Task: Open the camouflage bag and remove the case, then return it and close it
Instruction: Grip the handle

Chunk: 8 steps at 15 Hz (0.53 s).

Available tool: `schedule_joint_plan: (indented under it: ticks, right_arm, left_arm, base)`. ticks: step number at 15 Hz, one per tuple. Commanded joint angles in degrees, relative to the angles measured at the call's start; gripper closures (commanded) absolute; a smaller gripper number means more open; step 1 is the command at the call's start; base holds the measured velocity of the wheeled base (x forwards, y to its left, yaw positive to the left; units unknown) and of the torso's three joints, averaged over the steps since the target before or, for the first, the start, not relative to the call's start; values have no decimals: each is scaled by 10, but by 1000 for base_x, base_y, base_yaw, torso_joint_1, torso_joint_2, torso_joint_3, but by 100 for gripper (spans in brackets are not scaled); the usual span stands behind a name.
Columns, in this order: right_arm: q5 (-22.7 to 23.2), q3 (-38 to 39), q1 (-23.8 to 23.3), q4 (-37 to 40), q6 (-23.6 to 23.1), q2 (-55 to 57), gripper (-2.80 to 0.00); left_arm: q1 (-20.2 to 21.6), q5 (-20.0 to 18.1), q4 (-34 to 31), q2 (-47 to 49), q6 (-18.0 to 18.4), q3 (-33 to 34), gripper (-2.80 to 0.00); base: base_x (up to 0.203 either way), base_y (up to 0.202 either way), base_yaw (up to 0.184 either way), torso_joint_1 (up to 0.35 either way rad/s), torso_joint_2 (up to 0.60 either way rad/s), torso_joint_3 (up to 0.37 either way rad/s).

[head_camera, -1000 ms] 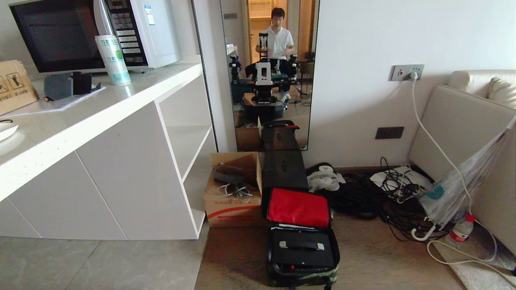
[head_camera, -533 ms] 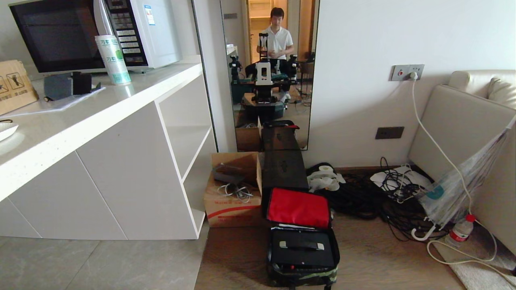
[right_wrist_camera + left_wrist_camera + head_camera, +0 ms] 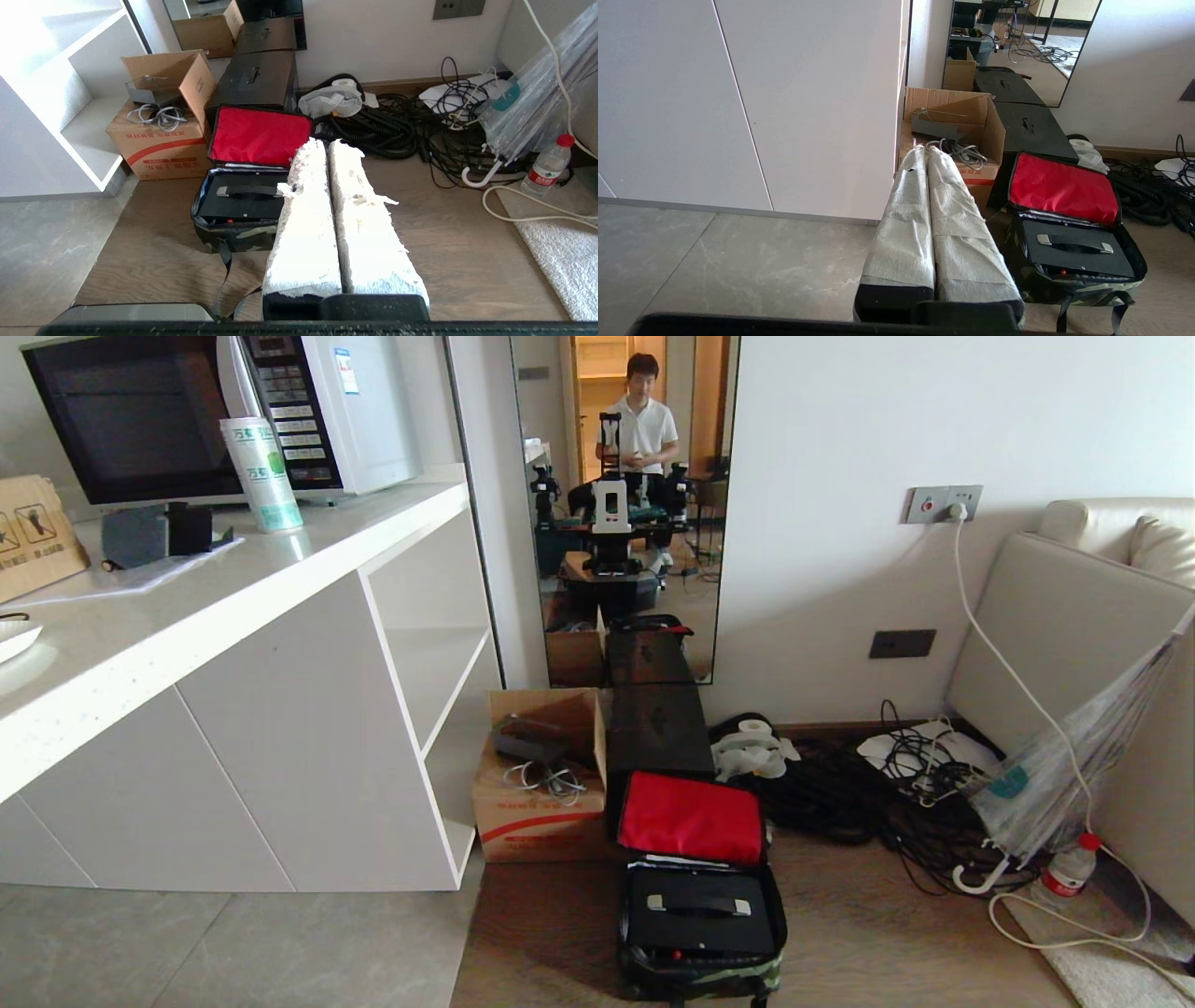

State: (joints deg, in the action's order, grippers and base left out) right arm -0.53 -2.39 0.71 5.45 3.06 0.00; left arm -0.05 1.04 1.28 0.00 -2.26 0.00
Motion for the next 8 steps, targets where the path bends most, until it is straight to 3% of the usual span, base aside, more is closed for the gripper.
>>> schedule_joint_plan:
  ticks: [1,8]
  right_arm:
    - [0,0,0,0,0,0,0]
    - [0,0,0,0,0,0,0]
  left_arm:
    - [0,0,1,0,0,5,0]
    - [0,0,1,0,0,5,0]
  base:
    - [0,0,0,0,0,0]
    - [0,0,0,0,0,0]
